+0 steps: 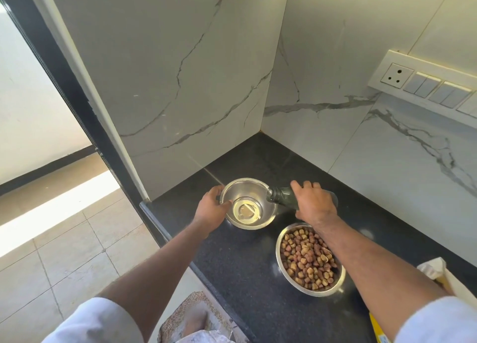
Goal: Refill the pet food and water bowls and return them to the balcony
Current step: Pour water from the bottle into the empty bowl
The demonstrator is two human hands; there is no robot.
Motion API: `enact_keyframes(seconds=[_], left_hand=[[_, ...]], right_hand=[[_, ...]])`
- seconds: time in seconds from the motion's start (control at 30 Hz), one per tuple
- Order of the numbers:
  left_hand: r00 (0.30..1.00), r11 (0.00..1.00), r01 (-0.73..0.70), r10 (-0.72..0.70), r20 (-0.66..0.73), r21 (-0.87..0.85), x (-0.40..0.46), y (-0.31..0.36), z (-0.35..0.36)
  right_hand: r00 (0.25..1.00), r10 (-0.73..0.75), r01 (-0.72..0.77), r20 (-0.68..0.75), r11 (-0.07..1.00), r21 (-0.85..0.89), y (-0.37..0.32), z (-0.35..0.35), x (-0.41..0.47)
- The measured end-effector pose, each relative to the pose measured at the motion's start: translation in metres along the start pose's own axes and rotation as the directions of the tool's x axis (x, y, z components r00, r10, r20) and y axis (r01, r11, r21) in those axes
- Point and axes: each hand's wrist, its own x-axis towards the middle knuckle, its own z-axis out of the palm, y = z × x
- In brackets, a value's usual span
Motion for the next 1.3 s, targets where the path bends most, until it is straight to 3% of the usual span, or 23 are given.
enact_keyframes(seconds=[0.7,1.3], left_hand=[[0.999,1.0,0.021,-0.022,0.044,0.006,0.013,0.005,-0.004],[0.998,1.0,0.012,-0.012,0.069,0.001,0.011,0.003,-0.005]], right_hand=[[0.999,0.02,-0.016,0.035,0.993,-0.114,-0.005,0.0,0.014],[0.999,0.045,-0.043,0.029,0.995,-0.092,-0.006,-0.007,0.017]])
